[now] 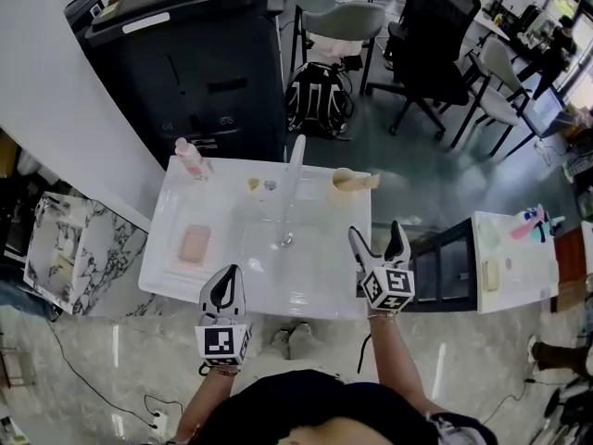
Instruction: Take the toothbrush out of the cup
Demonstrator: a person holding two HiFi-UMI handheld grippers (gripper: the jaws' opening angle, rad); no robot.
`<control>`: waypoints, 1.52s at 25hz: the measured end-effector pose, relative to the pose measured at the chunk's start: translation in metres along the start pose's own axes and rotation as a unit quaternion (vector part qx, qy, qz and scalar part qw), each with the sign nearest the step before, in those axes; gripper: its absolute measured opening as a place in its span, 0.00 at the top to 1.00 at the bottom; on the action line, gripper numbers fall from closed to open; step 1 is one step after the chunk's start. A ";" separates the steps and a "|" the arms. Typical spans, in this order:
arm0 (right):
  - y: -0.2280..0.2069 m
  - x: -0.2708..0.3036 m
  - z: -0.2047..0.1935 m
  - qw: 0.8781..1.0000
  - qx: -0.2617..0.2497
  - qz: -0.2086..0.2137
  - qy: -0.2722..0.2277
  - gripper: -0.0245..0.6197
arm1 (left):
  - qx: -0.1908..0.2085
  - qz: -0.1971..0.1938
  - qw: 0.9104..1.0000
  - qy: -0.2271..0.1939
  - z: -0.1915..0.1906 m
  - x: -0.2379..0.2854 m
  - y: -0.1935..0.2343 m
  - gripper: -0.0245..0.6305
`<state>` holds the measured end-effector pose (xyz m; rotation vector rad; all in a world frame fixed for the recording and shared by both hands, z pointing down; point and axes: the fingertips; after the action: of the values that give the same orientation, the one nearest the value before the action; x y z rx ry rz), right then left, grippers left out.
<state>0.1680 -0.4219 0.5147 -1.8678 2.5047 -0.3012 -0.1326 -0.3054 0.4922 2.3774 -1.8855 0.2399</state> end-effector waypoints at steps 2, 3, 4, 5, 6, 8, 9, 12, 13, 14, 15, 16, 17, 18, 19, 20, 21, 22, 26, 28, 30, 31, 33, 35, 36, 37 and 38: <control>-0.005 0.020 -0.002 1.000 -0.005 0.002 0.007 0.21 | -0.003 0.008 1.000 0.003 -0.001 0.001 0.003 0.96; -0.008 0.030 -0.004 1.000 -0.009 0.003 0.011 0.21 | -0.004 0.012 1.000 0.004 -0.001 0.001 0.004 0.96; -0.010 0.040 -0.005 1.000 -0.013 0.004 0.015 0.21 | -0.005 0.015 1.000 0.005 -0.002 0.001 0.005 0.96; -0.014 0.049 -0.007 1.000 -0.016 0.003 0.018 0.21 | -0.006 0.018 1.000 0.007 -0.002 0.001 0.006 0.96; -0.017 0.058 -0.009 1.000 -0.020 0.001 0.021 0.21 | -0.006 0.021 1.000 0.008 -0.003 0.001 0.008 0.96; -0.021 0.077 -0.014 0.999 -0.027 -0.002 0.029 0.21 | -0.005 0.029 1.000 0.010 -0.003 0.003 0.013 0.96; -0.023 0.086 -0.017 0.999 -0.031 -0.003 0.036 0.21 | -0.005 0.032 0.999 0.011 -0.003 0.003 0.015 0.96; -0.031 0.110 -0.030 0.997 -0.044 -0.005 0.058 0.21 | -0.005 0.039 0.999 0.013 -0.002 0.005 0.015 0.96; -0.034 0.117 -0.034 0.997 -0.047 -0.006 0.065 0.21 | -0.005 0.039 0.999 0.013 -0.001 0.006 0.014 0.96; -0.038 0.124 -0.037 0.996 -0.050 -0.007 0.071 0.21 | -0.005 0.040 0.999 0.014 -0.001 0.006 0.014 0.96; -0.040 0.130 -0.039 0.996 -0.052 -0.008 0.076 0.21 | -0.006 0.041 0.999 0.015 -0.002 0.006 0.013 0.96; -0.043 0.136 -0.041 0.995 -0.054 -0.009 0.080 0.22 | -0.006 0.043 0.999 0.016 -0.003 0.006 0.014 0.96; -0.045 0.141 -0.042 0.995 -0.055 -0.009 0.083 0.24 | -0.007 0.045 0.999 0.018 -0.004 0.005 0.014 0.96; -0.046 0.145 -0.042 0.995 -0.055 -0.010 0.085 0.25 | -0.007 0.046 0.999 0.020 -0.005 0.005 0.015 0.96; -0.047 0.149 -0.043 0.995 -0.056 -0.011 0.088 0.25 | -0.006 0.048 0.999 0.022 -0.006 0.004 0.016 0.96; -0.048 0.152 -0.044 0.994 -0.060 -0.013 0.090 0.26 | -0.006 0.050 0.998 0.023 -0.007 0.003 0.018 0.96; -0.048 0.155 -0.045 0.993 -0.068 -0.016 0.093 0.27 | -0.006 0.052 0.998 0.025 -0.008 0.003 0.019 0.96; -0.048 0.157 -0.046 0.992 -0.081 -0.019 0.097 0.29 | -0.006 0.054 0.998 0.026 -0.009 0.002 0.021 0.96; -0.047 0.161 -0.047 0.987 -0.119 -0.024 0.102 0.57 | -0.006 0.061 0.998 0.025 -0.008 0.000 0.025 0.96; -0.047 0.162 -0.049 0.986 -0.127 -0.028 0.104 0.70 | -0.005 0.064 0.998 0.026 -0.009 -0.001 0.026 0.96; -0.047 0.162 -0.050 0.985 -0.131 -0.030 0.106 0.75 | -0.005 0.066 0.997 0.028 -0.010 -0.002 0.028 0.96; -0.046 0.163 -0.050 0.985 -0.133 -0.030 0.107 0.78 | -0.006 0.067 0.997 0.029 -0.010 -0.003 0.028 0.96; -0.044 0.164 -0.050 0.984 -0.137 -0.028 0.106 0.82 | -0.006 0.069 0.997 0.031 -0.012 -0.004 0.029 0.96; -0.042 0.166 -0.049 0.985 -0.137 -0.025 0.105 0.85 | -0.008 0.070 0.997 0.032 -0.012 -0.004 0.029 0.96; -0.041 0.166 -0.048 0.985 -0.134 -0.023 0.105 0.86 | -0.009 0.070 0.997 0.031 -0.012 -0.004 0.029 0.96; -0.041 0.166 -0.047 0.986 -0.128 -0.023 0.105 0.87 | -0.010 0.070 0.997 0.031 -0.012 -0.004 0.028 0.96; -0.041 0.167 -0.047 0.987 -0.122 -0.022 0.104 0.88 | -0.010 0.069 0.997 0.031 -0.012 -0.004 0.027 0.96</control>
<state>0.1529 -0.5843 0.5855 -2.0809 2.7501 -0.2077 -0.1608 -0.3059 0.5025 2.2025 -2.0154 0.2992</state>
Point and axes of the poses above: the fingertips, and each gripper's own axes: x forward along the fingers, y to its left, z out of its top
